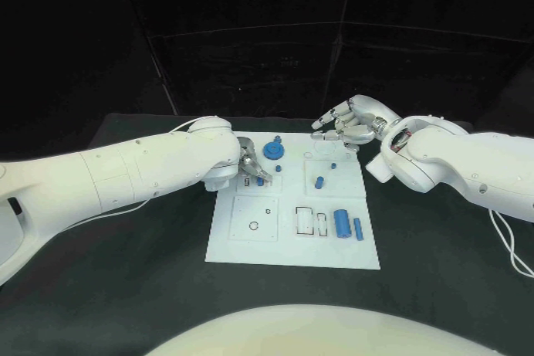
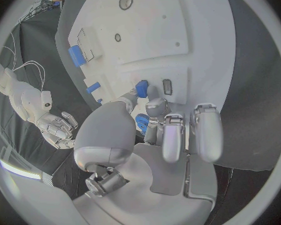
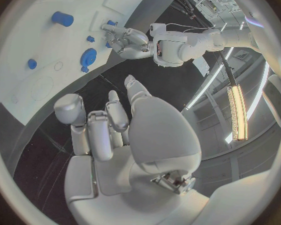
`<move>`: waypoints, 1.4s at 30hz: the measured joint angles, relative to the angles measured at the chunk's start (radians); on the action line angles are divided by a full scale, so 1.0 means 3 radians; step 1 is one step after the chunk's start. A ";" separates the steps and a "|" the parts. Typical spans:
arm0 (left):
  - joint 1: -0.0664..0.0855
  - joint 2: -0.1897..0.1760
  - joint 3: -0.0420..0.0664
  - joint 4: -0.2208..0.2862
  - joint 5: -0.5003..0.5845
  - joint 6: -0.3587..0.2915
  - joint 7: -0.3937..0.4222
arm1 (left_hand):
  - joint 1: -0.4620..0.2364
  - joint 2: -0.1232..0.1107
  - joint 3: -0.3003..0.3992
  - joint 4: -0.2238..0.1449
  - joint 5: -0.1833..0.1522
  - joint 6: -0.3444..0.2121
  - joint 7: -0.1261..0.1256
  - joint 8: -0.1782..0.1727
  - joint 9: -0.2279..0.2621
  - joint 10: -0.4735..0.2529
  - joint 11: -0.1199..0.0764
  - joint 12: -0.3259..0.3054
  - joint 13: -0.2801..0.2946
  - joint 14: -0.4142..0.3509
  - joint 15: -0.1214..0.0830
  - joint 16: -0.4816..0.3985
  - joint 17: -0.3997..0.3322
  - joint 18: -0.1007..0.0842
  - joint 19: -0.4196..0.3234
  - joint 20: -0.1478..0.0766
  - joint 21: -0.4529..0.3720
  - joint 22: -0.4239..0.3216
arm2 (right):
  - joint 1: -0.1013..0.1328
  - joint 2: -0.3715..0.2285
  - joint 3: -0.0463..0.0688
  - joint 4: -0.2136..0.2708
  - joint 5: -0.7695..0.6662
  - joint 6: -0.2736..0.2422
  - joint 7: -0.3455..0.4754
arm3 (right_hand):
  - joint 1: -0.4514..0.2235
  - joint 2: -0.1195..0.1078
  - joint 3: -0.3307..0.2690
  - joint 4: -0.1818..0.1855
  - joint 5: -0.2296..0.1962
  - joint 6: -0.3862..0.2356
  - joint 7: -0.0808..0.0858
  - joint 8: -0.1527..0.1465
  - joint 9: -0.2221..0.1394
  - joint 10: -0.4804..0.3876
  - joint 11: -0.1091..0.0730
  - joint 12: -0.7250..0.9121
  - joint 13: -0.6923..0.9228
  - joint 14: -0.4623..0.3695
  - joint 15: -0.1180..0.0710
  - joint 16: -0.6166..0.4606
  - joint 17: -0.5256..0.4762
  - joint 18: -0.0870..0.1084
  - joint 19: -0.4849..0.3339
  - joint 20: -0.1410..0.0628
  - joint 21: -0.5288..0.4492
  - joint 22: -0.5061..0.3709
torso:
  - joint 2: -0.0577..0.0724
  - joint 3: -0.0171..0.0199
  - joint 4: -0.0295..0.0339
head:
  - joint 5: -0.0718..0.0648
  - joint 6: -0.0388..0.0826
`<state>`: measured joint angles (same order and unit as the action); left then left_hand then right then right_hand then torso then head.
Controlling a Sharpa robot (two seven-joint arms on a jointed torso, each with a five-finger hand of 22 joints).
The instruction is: Assemble the parts on the task board
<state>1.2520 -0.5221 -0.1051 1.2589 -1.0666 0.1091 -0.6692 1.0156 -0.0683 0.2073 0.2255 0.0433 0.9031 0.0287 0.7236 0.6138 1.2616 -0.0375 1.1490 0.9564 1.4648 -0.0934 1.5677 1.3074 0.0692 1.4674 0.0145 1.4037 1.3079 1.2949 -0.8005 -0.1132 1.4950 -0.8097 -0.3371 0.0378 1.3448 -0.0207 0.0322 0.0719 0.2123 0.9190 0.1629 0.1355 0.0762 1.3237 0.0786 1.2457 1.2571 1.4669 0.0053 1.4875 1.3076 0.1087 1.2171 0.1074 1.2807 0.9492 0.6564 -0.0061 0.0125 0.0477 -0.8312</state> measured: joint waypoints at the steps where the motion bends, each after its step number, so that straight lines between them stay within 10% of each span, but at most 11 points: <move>1: 0.0000 -0.0002 0.0000 0.0002 0.0000 -0.0002 0.0000 | 0.0000 0.0000 -0.0030 0.0020 0.0000 0.0000 0.0000 0.0002 0.0001 0.0000 0.0000 0.0000 0.0000 -0.0004 -0.0004 0.0000 0.0000 0.0000 0.0000 0.0000 0.0000 0.0000 | 0.0000 0.0000 0.0000 0.0000 0.0000 0.0000 0.0000 | 0.0000 0.0000 0.0000 0.0000 0.0000 0.0000 0.0000 0.0000 0.0000 0.0000 0.0000 0.0000 0.0000 0.0000 0.0000 0.0000 0.0000 0.0000 0.0000 0.0000 0.0000 0.0000 | 0.0000 0.0000 0.0000 | -0.0001 0.0000; 18: -0.0015 -0.0068 0.0009 0.0103 0.0002 -0.0043 -0.0015 | -0.0014 0.0014 -0.0331 0.0204 0.0000 0.0017 -0.0018 0.0029 0.0040 0.0012 -0.0012 0.0017 0.0012 0.0007 -0.0016 0.0000 0.0000 0.0000 -0.0012 -0.0012 0.0000 0.0000 | 0.0000 0.0006 0.0000 -0.0016 0.0000 0.0000 0.0001 | -0.0018 0.0018 -0.0013 0.0013 0.0000 0.0000 0.0000 0.0012 0.0000 0.0000 0.0000 -0.0013 -0.0005 0.0000 0.0000 -0.0014 0.0000 0.0000 0.0000 0.0000 -0.0012 -0.0018 | 0.0002 0.0000 0.0001 | -0.0002 0.0008; 24: -0.0036 -0.0127 0.0181 0.0180 0.0009 -0.0024 -0.0042 | -0.0014 0.0014 -0.0370 0.0204 0.0000 0.0015 -0.0017 0.0016 0.0039 0.0012 -0.0012 0.0017 0.0010 0.0007 -0.0016 0.0000 0.0000 0.0000 -0.0013 -0.0012 0.0000 -0.0001 | 0.0000 0.0004 0.0000 -0.0026 0.0000 0.0000 0.0001 | -0.0018 0.0018 -0.0013 0.0013 0.0000 0.0000 0.0000 0.0012 0.0000 0.0000 0.0000 -0.0013 -0.0005 0.0000 0.0000 -0.0014 0.0000 0.0000 0.0000 0.0000 -0.0013 -0.0018 | 0.0003 0.0000 0.0001 | -0.0002 0.0008; 30: 0.0074 -0.0190 0.0304 0.0277 0.0011 -0.0002 -0.0050 | -0.0001 0.0028 -0.0459 0.0212 0.0000 0.0001 -0.0005 0.0016 0.0039 -0.0006 -0.0026 0.0003 -0.0050 0.0007 -0.0016 0.0000 0.0000 0.0000 -0.0003 -0.0022 -0.0004 -0.0001 | 0.0000 0.0010 0.0000 -0.0046 0.0000 0.0000 0.0002 | -0.0018 0.0018 -0.0013 0.0013 0.0000 0.0000 0.0000 0.0012 0.0000 0.0000 0.0000 -0.0013 -0.0005 0.0000 0.0000 -0.0013 -0.0001 0.0000 0.0000 0.0000 -0.0013 -0.0018 | 0.0003 0.0001 0.0001 | 0.0001 0.0019; 37: 0.0310 -0.0196 0.0343 0.0080 0.0014 0.0117 -0.0054 | 0.0087 0.0133 -0.0650 0.0211 0.0000 -0.0320 0.0125 -0.0265 -0.0114 -0.0248 0.0091 -0.0225 -0.0343 0.0006 0.0047 0.0000 0.0000 0.0000 -0.0006 0.0018 -0.0219 -0.0170 | 0.0000 0.0018 0.0000 -0.0064 0.0002 0.0000 0.0003 | -0.0018 0.0018 -0.0013 0.0013 0.0000 0.0000 0.0000 0.0012 0.0000 0.0000 0.0000 -0.0013 -0.0004 0.0000 0.0000 -0.0013 -0.0001 0.0000 0.0000 0.0000 -0.0013 -0.0017 | 0.0002 0.0003 0.0002 | -0.0004 0.0031; 42: 0.0380 -0.0102 0.0347 -0.0238 0.0015 0.0229 -0.0056 | 0.0141 0.0187 -0.0756 0.0207 0.0000 -0.0361 0.0167 -0.0433 -0.0226 -0.0275 0.0119 -0.0228 -0.0373 0.0002 0.0074 0.0000 0.0000 0.0001 -0.0004 0.0052 -0.0233 -0.0187 | 0.0000 0.0026 0.0000 -0.0069 0.0003 0.0000 0.0003 | -0.0018 0.0018 -0.0013 0.0013 0.0000 0.0000 0.0000 0.0012 0.0000 0.0000 0.0000 -0.0013 -0.0004 0.0000 0.0000 -0.0013 -0.0001 0.0000 0.0000 0.0000 -0.0013 -0.0017 | 0.0004 0.0004 0.0001 | 0.0009 0.0045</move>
<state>1.3660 -0.5526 -0.0010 1.1874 -1.0622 0.1779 -0.6861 1.0578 -0.0121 -0.0197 0.2876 0.0433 0.7949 0.0787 0.5938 0.5460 1.1789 -0.0018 1.0807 0.8445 1.4653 -0.0711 1.5677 1.3074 0.0694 1.4660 0.0301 1.3337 1.2517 1.2949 -0.7927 -0.1133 1.4744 -0.8087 -0.3370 0.0386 1.3394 -0.0153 0.0284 0.0757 0.2123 0.9190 0.1629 0.1392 0.0762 1.3237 0.0786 1.2419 1.2558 1.4669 0.0053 1.4835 1.3074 0.1087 1.2171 0.1074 1.2769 0.9440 0.6575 -0.0050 0.0128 0.0505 -0.8177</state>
